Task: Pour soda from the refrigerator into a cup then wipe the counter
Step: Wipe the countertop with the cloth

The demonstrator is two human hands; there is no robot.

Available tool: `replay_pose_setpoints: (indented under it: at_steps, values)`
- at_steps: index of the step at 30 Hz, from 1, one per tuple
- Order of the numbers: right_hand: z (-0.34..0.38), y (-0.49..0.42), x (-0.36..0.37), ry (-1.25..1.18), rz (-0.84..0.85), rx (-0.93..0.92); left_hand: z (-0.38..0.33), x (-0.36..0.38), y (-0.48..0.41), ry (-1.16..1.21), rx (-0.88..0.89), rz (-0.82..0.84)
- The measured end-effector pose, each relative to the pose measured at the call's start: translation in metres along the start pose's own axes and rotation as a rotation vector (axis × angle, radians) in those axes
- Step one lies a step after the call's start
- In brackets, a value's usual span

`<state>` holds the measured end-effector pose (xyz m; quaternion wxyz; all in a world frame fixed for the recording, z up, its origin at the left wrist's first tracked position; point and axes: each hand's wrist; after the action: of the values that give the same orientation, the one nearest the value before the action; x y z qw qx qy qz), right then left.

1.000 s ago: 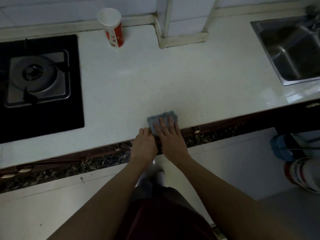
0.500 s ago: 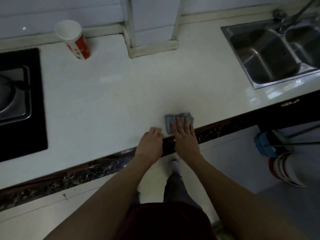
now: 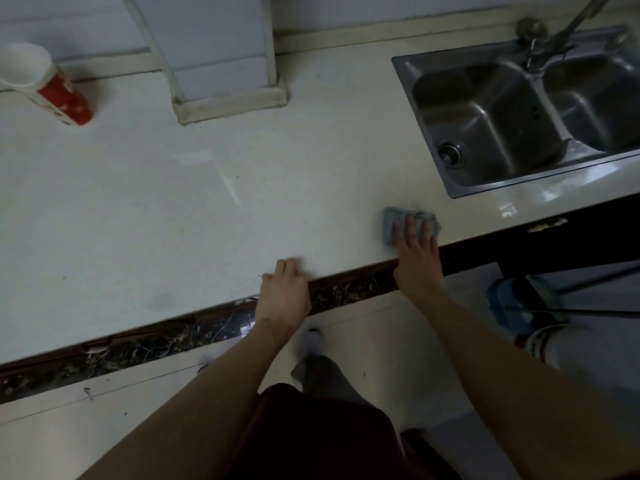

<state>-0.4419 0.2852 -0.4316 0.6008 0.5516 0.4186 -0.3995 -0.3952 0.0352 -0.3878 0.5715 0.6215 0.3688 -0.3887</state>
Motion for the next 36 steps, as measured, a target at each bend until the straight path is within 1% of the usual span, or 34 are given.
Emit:
replay_pose_setpoints:
  at_steps: [4, 6, 10, 12, 15, 19, 24, 27, 30, 32, 33, 34, 36]
  values:
    - [-0.064, -0.019, -0.015, -0.004, 0.016, 0.113, -0.001, -0.003, -0.004, 0.011, -0.025, 0.018]
    - [-0.074, -0.027, -0.02, -0.03, 0.037, 0.168, -0.001, -0.003, -0.002, 0.018, -0.027, 0.032]
    - [-0.047, -0.046, -0.022, -0.108, 0.054, 0.309, 0.002, -0.005, -0.001, 0.074, -0.032, 0.028]
    - [-0.023, -0.059, -0.024, -0.115, 0.048, 0.277, 0.006, -0.004, -0.002, 0.116, -0.022, 0.022]
    - [0.027, -0.084, -0.03, -0.106, 0.05, 0.131, 0.02, -0.001, 0.0, 0.207, -0.021, 0.01]
    - [0.124, -0.114, -0.037, -0.079, 0.085, -0.134, 0.047, 0.012, 0.015, 0.267, -0.081, -0.081]
    - [0.25, -0.116, -0.03, 0.056, 0.085, -0.524, 0.063, 0.031, 0.037, 0.372, -0.192, -0.146]
    - [0.302, -0.089, -0.019, 0.14, 0.096, -0.844, 0.064, 0.034, 0.042, 0.434, -0.216, -0.171]
    - [0.298, -0.072, -0.013, 0.154, 0.117, -1.141, 0.066, 0.033, 0.046, 0.462, -0.241, -0.173]
    - [0.268, -0.079, -0.013, 0.157, 0.113, -1.242, 0.068, 0.031, 0.047, 0.452, -0.227, -0.172]
    - [0.251, -0.085, -0.014, 0.165, 0.08, -1.25, 0.069, 0.031, 0.048, 0.449, -0.217, -0.175]
    - [0.234, -0.09, -0.015, 0.175, 0.049, -1.214, 0.071, 0.031, 0.047, 0.447, -0.208, -0.175]
    - [0.198, -0.102, -0.019, 0.177, 0.015, -1.065, 0.073, 0.029, 0.045, 0.438, -0.194, -0.156]
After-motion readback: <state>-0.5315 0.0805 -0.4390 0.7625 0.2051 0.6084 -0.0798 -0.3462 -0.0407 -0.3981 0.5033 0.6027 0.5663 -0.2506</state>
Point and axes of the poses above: each hand's wrist, its own y-axis away from the middle knuckle, its own x-axis out of the palm, z = x × y, and after that the axes turned 6 degrees about -x, right-handed
